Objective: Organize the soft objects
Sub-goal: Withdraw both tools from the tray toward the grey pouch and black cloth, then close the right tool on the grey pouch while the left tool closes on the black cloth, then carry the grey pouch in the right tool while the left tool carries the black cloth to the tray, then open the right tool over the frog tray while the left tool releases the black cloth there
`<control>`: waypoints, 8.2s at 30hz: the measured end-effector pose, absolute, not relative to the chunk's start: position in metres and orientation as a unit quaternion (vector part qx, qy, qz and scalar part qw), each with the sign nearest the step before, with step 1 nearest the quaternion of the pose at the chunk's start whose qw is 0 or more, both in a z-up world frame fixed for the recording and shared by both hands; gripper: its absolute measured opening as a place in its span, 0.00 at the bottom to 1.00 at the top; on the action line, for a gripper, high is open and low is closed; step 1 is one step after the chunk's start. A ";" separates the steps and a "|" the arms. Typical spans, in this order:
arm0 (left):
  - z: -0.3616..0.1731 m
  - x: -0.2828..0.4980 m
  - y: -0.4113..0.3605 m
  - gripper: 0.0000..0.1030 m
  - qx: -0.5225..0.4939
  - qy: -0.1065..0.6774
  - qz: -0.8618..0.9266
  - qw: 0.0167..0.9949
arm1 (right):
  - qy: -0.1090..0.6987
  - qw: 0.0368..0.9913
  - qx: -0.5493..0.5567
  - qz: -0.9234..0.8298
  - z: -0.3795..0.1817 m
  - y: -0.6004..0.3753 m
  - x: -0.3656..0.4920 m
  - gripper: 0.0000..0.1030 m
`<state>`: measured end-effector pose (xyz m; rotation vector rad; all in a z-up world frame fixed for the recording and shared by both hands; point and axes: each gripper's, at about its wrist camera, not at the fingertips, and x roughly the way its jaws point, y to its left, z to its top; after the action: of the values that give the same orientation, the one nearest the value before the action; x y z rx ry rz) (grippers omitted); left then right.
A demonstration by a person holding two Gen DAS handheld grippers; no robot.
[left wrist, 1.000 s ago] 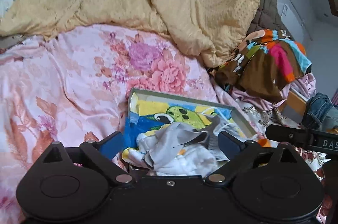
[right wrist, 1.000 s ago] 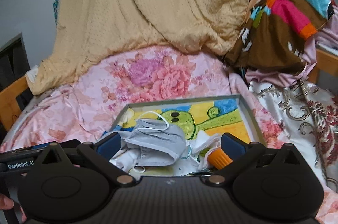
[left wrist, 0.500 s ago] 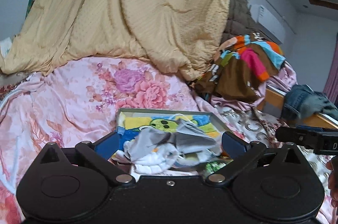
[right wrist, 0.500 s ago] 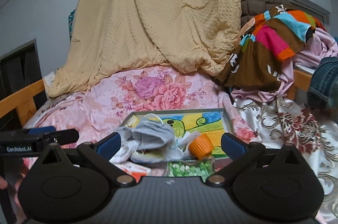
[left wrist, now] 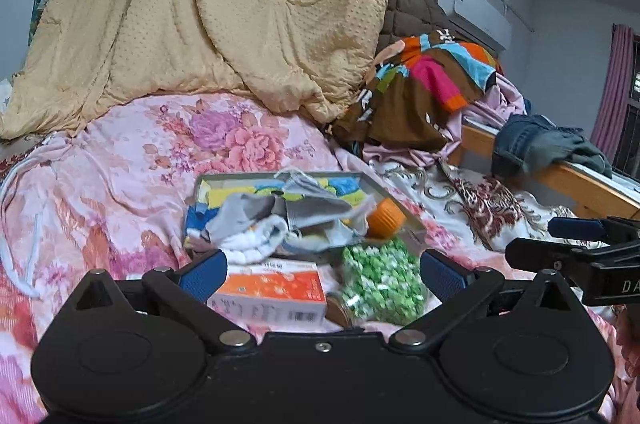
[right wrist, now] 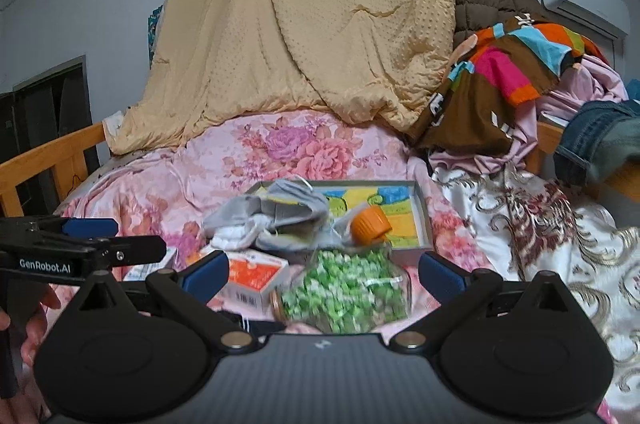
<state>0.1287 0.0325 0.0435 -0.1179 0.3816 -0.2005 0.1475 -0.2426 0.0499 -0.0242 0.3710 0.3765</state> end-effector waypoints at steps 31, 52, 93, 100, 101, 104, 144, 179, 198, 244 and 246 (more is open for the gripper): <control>-0.006 0.121 0.006 0.99 -0.022 0.311 -0.116 0.943 | 0.314 0.923 -0.015 0.222 -0.020 -0.258 0.117 1.00; -0.032 0.138 -0.009 0.99 0.011 0.366 -0.124 0.922 | 0.410 0.868 -0.020 0.281 -0.057 -0.229 0.128 0.99; -0.075 0.215 -0.007 0.87 -0.016 0.360 -0.146 0.921 | 0.392 0.883 -0.036 0.257 -0.072 -0.218 0.147 0.58; -0.076 0.216 -0.005 0.73 -0.020 0.365 -0.146 0.919 | 0.389 0.884 -0.036 0.258 -0.072 -0.219 0.148 0.56; -0.076 0.216 -0.005 0.68 -0.021 0.365 -0.146 0.919 | 0.387 0.884 -0.039 0.257 -0.072 -0.219 0.147 0.55; -0.077 0.216 -0.004 0.52 -0.021 0.370 -0.138 0.919 | 0.381 0.887 -0.053 0.254 -0.072 -0.216 0.145 0.54; -0.060 0.190 -0.029 0.11 -0.004 0.370 -0.207 0.906 | 0.279 0.947 -0.089 0.135 -0.058 -0.236 0.149 0.37; -0.003 0.295 0.073 0.10 -0.085 0.206 -0.083 0.971 | 0.172 0.967 -0.022 0.188 0.020 -0.156 0.300 0.37; -0.046 0.376 0.098 0.10 -0.089 0.270 -0.116 0.952 | 0.318 0.924 -0.057 0.203 -0.013 -0.083 0.407 0.37; -0.023 0.361 0.106 0.83 -0.101 0.296 -0.084 0.946 | 0.319 0.919 -0.090 0.214 0.030 -0.103 0.431 0.95; -0.017 0.356 0.110 0.84 -0.109 0.293 -0.077 0.947 | 0.312 0.923 -0.082 0.212 0.035 -0.108 0.424 0.96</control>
<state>0.3558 0.1098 -0.0168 -0.2230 0.5972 -0.1562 0.4239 -0.1082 0.0353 -0.1687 0.6404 0.4354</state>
